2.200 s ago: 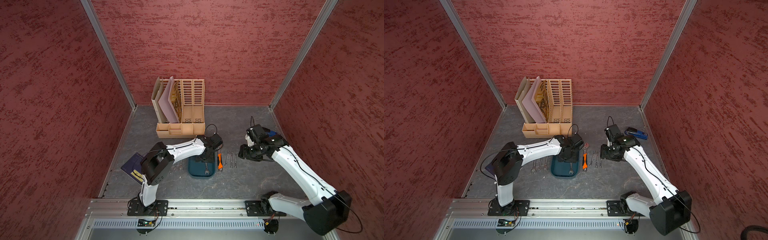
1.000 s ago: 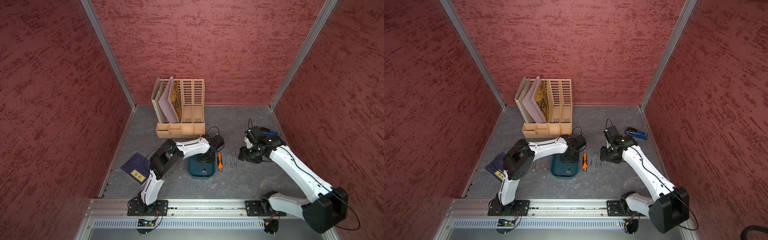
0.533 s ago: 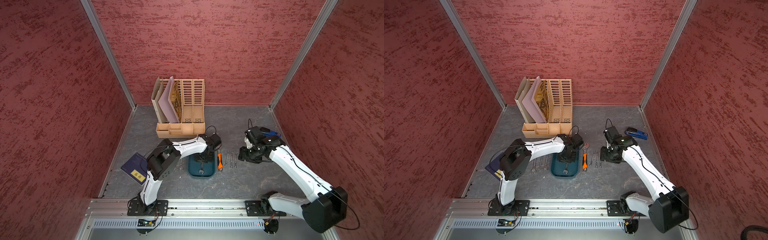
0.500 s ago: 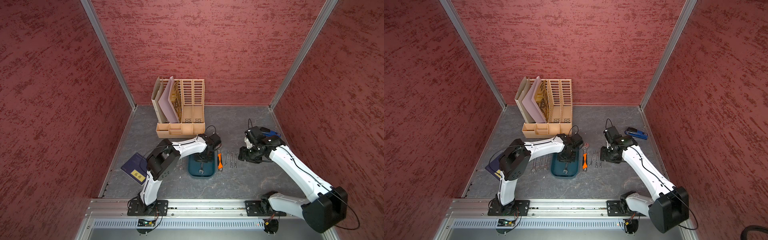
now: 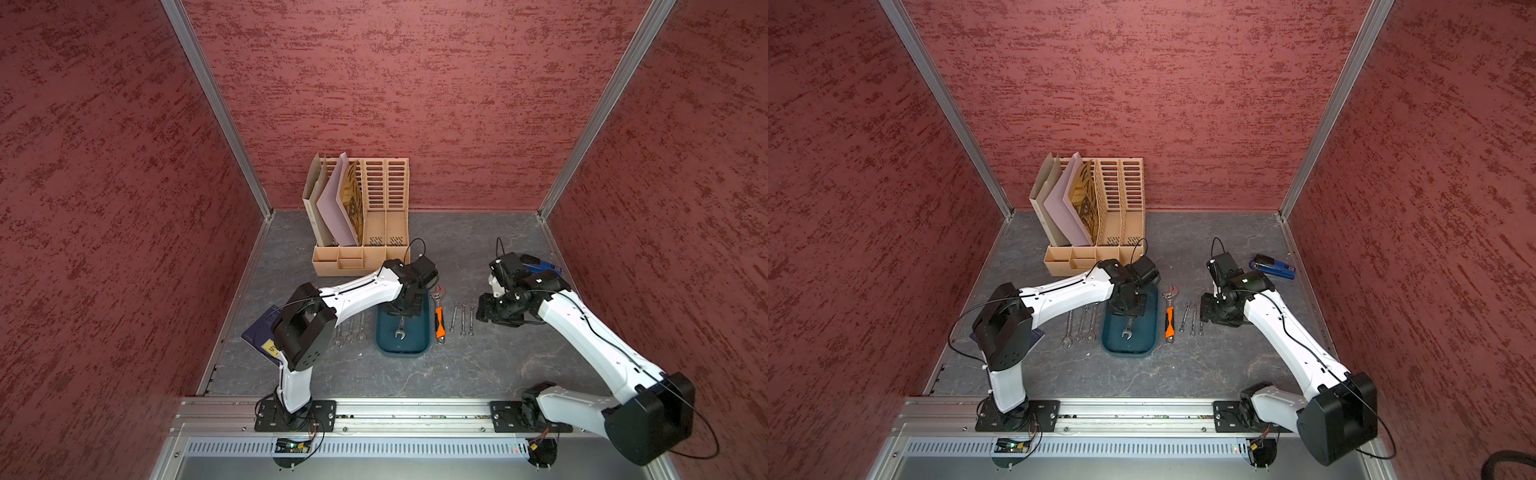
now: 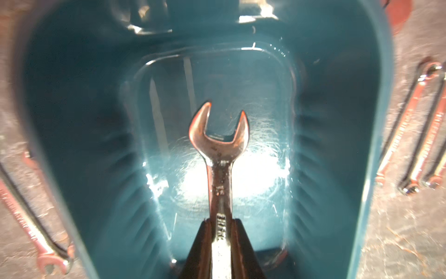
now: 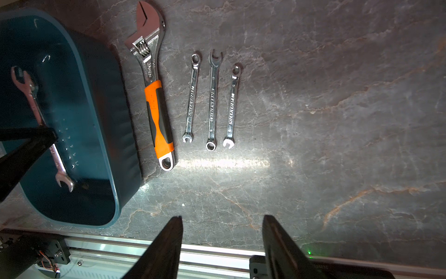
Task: Take out the wrench from the storage box
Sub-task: Pick up the wrench from the storage box, then place the wrench at the center of the board.
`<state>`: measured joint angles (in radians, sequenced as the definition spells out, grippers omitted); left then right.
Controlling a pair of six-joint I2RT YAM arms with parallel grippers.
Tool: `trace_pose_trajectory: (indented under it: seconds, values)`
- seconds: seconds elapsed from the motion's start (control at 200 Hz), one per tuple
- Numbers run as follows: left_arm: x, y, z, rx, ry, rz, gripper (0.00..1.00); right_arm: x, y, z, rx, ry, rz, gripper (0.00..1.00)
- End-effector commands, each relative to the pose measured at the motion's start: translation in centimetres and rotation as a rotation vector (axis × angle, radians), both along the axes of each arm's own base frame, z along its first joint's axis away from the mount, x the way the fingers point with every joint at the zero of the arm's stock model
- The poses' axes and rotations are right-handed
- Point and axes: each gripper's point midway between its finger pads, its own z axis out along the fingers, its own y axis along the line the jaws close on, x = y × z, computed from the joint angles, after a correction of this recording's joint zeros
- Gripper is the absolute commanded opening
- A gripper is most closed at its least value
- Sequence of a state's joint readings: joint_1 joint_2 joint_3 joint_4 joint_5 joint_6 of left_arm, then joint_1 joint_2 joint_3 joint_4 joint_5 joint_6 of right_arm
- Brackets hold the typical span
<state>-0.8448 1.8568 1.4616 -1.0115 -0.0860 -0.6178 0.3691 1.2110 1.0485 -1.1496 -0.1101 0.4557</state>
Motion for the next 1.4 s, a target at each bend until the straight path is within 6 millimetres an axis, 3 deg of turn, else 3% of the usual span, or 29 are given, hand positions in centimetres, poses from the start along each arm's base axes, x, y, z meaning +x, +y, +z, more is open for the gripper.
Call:
trace_pose_trajectory:
  seconds: [0.0, 0.19, 0.396, 0.661, 0.836, 1.047, 1.217, 1.392]
  values:
    - [0.5, 1.9, 2.6, -0.009, -0.054, 0.007, 0.15, 0.4, 0.1, 0.5, 0.014, -0.010, -0.006, 0.58]
    - [1.2, 6.0, 5.0, -0.076, -0.086, 0.087, 0.15, 0.5, 0.1, 0.5, 0.011, -0.005, -0.008, 0.58]
    - [1.7, 12.3, 4.9, -0.110, -0.090, 0.200, 0.16, 0.6, 0.2, 0.5, 0.011, -0.007, -0.008, 0.58]
    - [1.5, 18.9, 0.9, -0.077, -0.043, 0.310, 0.15, 0.7, 0.2, 0.2, 0.012, -0.001, -0.007, 0.58]
    - [0.6, 22.0, -2.2, -0.007, 0.023, 0.396, 0.15, 0.8, 0.6, -0.6, 0.022, 0.016, -0.003, 0.58]
    - [1.0, 23.1, -3.7, 0.074, 0.071, 0.399, 0.15, 1.0, 0.7, -1.3, 0.020, 0.026, -0.004, 0.58]
    - [1.3, 23.2, -5.8, 0.106, 0.092, 0.381, 0.15, 1.0, 0.5, -1.7, 0.002, 0.037, 0.003, 0.58]
    - [1.6, 23.2, -6.5, 0.175, 0.090, 0.348, 0.15, 1.0, 0.1, -1.8, -0.016, 0.025, 0.001, 0.59]
